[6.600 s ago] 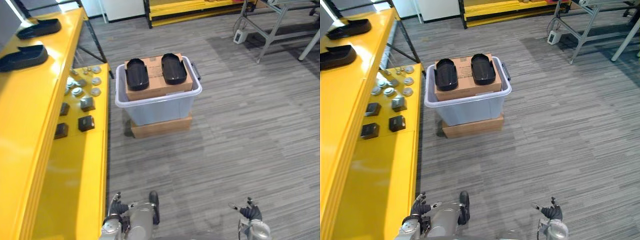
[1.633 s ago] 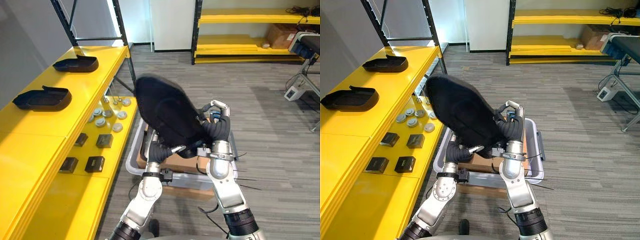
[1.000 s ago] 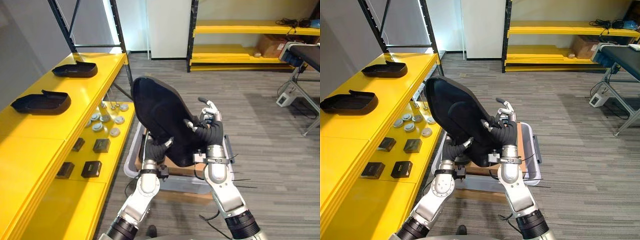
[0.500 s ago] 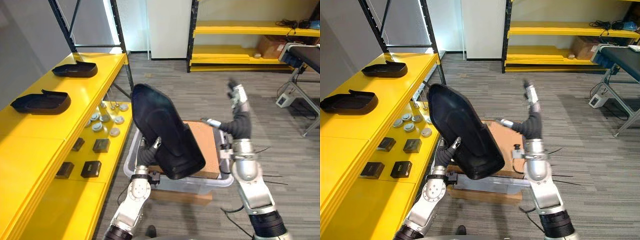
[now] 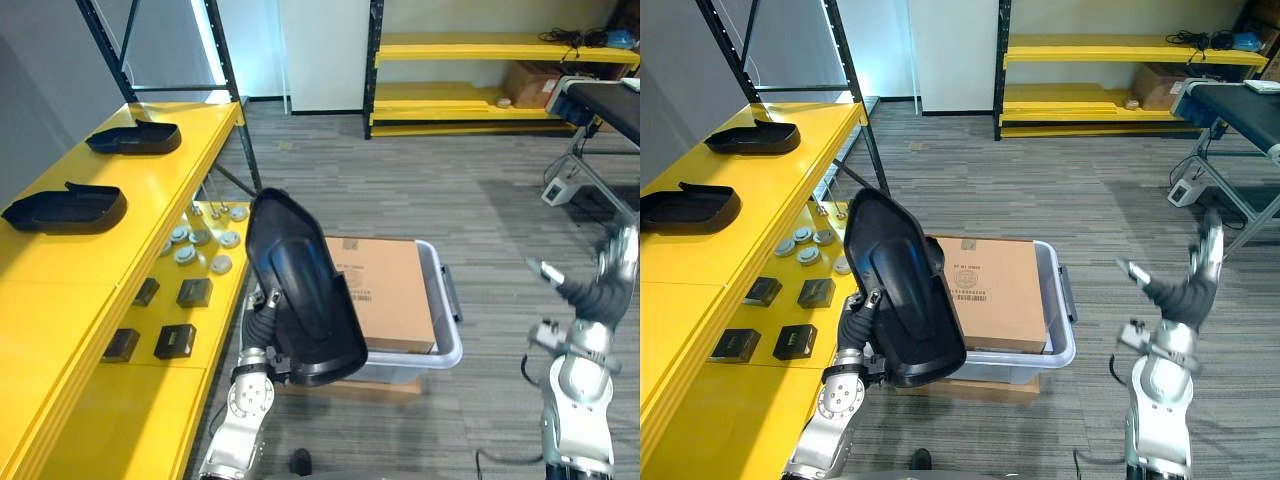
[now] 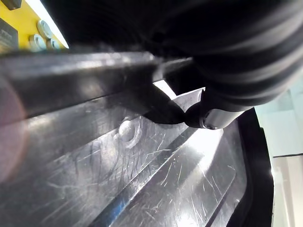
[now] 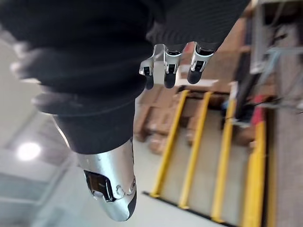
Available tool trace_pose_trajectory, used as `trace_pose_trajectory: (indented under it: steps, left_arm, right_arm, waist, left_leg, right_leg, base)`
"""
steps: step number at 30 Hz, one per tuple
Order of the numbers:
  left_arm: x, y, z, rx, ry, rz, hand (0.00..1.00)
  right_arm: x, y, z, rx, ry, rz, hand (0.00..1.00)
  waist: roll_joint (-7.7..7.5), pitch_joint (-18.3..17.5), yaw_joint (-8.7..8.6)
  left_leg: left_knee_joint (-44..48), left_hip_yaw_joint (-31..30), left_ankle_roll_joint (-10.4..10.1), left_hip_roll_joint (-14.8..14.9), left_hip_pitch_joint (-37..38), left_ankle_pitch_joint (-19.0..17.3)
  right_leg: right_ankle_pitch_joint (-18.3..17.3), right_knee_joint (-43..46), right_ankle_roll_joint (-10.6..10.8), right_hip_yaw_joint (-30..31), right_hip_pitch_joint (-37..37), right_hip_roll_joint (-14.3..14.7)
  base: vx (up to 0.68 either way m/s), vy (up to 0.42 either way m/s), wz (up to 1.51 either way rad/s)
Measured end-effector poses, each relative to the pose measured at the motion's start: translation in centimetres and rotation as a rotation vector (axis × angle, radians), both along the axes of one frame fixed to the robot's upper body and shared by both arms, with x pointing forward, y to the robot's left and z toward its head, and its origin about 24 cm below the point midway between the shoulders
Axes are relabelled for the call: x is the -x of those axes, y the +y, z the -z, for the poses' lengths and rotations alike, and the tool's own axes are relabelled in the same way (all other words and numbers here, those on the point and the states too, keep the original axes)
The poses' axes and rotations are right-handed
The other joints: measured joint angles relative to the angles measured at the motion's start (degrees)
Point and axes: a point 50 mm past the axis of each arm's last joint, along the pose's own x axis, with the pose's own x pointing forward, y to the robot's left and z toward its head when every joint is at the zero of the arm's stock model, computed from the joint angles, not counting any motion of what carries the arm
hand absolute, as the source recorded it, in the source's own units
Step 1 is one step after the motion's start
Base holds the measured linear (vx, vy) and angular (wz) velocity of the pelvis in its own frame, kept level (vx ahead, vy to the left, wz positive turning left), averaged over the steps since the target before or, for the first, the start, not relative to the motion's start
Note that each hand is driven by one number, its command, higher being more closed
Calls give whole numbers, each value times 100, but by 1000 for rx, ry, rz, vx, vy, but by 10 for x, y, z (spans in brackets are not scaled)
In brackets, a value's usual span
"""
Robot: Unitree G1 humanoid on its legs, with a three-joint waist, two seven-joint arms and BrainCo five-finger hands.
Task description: Walk over and take plastic housings, then place them on the shelf
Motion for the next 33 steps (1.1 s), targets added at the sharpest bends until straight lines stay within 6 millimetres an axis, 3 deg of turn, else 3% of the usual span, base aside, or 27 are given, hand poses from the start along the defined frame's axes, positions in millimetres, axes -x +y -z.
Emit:
trace_pose_trajectory:
  steps: [2, 3, 4, 8, 14, 16, 17, 18, 19, 20, 21, 22, 23, 24, 26, 27, 30, 31, 32, 33]
  left_arm:
    - [2, 3, -1, 3, -8, -17, 100]
    - [2, 4, -1, 2, -8, -17, 100]
    - [3, 5, -1, 0, -7, -10, 100]
    - [10, 8, 5, -4, 20, -8, 100]
    - [21, 13, 14, 4, 69, -9, 100]
    - [19, 12, 9, 5, 50, -4, 100]
    - [18, 10, 8, 8, 44, 1, 100]
    - [13, 7, 4, 22, 20, 10, 100]
    - [11, 5, 2, 30, 10, 19, 100]
    - [7, 2, -2, 45, -14, 20, 100]
    - [5, 1, -4, 49, -26, 22, 100]
    - [5, -3, -4, 52, -26, 37, 100]
    - [3, -6, -6, 51, -40, 56, 100]
    - [2, -9, -8, 48, -52, 85, 100]
    - [0, -14, -11, 58, -65, 116, 100]
    - [0, -15, -11, 59, -69, 121, 100]
    - [0, -20, -11, 81, -65, 152, 100]
    - [0, -24, -11, 87, -66, 166, 100]
    - [-1, -27, -12, 86, -71, 177, 100]
    - [-3, -27, -13, 85, -77, 180, 100]
  right_arm:
    - [33, -8, 43, -127, 178, 82, 0]
    - [41, -8, 53, -156, 217, 98, 0]
    - [62, -6, 77, -236, 324, 125, 0]
    - [92, 13, 116, -375, 510, 116, 0]
    - [120, 54, 152, -533, 715, 44, 0]
    - [125, 58, 156, -564, 738, 51, 0]
    - [128, 61, 159, -587, 751, 67, 0]
    - [127, 64, 163, -612, 762, 77, 0]
    - [128, 64, 164, -615, 773, 79, 0]
    - [129, 61, 164, -611, 782, 81, 0]
    - [125, 59, 163, -607, 781, 77, 0]
    - [123, 58, 163, -604, 780, 74, 0]
    - [119, 56, 161, -595, 767, 71, 0]
    - [113, 57, 162, -599, 759, 62, 0]
    - [99, 58, 160, -598, 731, 46, 0]
    - [94, 59, 160, -600, 722, 38, 0]
    - [72, 66, 159, -612, 687, 4, 0]
    - [72, 69, 160, -620, 688, -2, 0]
    - [72, 73, 161, -631, 692, -7, 0]
    - [72, 75, 161, -636, 696, -10, 0]
  waist:
    - [66, -3, -10]
    - [78, 2, -9]
    - [112, -6, -10]
    - [142, -16, -11]
    - [89, 22, 108]
    - [-4, 92, 115]
    - [-117, 100, 112]
    - [-180, 194, 112]
    - [-175, 210, 94]
    - [-77, 277, 61]
    - [-38, 300, 38]
    - [-36, 301, 4]
    - [-11, 301, -9]
    - [-50, 301, 9]
    - [-39, 291, -12]
    - [-75, 306, 2]
    - [-142, 404, -6]
    - [-123, 427, -11]
    - [-83, 450, -47]
    - [-62, 485, -62]
  left_leg:
    - [0, -2, -38, 9, -2, -30]
    - [0, -1, -38, 10, -1, -30]
    - [1, 2, -38, 13, 4, -29]
    - [0, 4, -43, 27, 112, -39]
    - [10, -192, -24, -42, -6, -142]
    - [93, -73, 169, -109, -246, -249]
    - [102, 375, 647, -153, -381, -573]
    - [385, 1270, 810, -80, -586, -689]
    - [573, 1750, 831, -10, -699, -703]
    - [1009, 2598, 965, 186, -896, -759]
    - [1210, 3351, 1422, 404, -904, -527]
    - [1247, 3625, 1485, 413, -888, -515]
    - [1221, 4225, 1677, 331, -838, -691]
    - [1124, 4398, 1478, 278, -712, -824]
    - [975, 4144, 1218, 6, -686, -763]
    - [979, 4054, 1205, -93, -686, -787]
    - [1227, 3644, 1173, -393, -596, -1112]
    - [1332, 3460, 1129, -453, -503, -1274]
    - [1373, 3247, 1095, -483, -444, -1351]
    - [1362, 3146, 1095, -494, -399, -1357]
  right_leg:
    - [0, 20, -2, 5, 22, 5]
    - [0, 31, -2, 9, 20, 7]
    - [-1, 60, -4, 11, 19, 10]
    - [-81, 111, 4, 16, 81, 15]
    - [-453, 570, -9, -206, -7, -15]
    - [-644, 896, 14, -583, -152, -195]
    - [-622, 812, 0, -984, -120, -387]
    - [-590, 783, -39, -1462, -48, -617]
    - [-591, 788, -41, -1726, -13, -667]
    - [-592, 813, -41, -2250, 152, -660]
    - [-619, 907, -14, -2632, 293, -647]
    - [-618, 945, -13, -2787, 380, -696]
    - [-621, 960, -5, -3100, 556, -758]
    - [-619, 884, 33, -3362, 736, -799]
    - [-654, 825, 106, -3734, 959, -863]
    - [-675, 838, 151, -3797, 1028, -933]
    - [-711, 1886, 221, -3898, 1094, -1518]
    - [-656, 2676, -66, -3476, 875, -1792]
    - [-879, 3112, -140, -2612, 519, -1687]
    - [-1020, 3212, -83, -2102, 319, -1518]
  base:
    - [0, 0, 0]
    - [0, 0, 0]
    - [0, 0, 0]
    - [-1, -2, -1]
    - [-28, -18, 28]
    - [2, -29, 126]
    - [42, 45, 182]
    - [49, 76, 199]
    - [49, 101, 223]
    - [81, 82, 222]
    - [97, 72, 217]
    - [120, 139, 199]
    - [153, 171, 182]
    - [159, 170, 172]
    - [145, 67, 132]
    - [126, 63, 113]
    - [140, 111, 76]
    - [214, 163, 72]
    - [221, 150, 74]
    - [155, 81, 80]
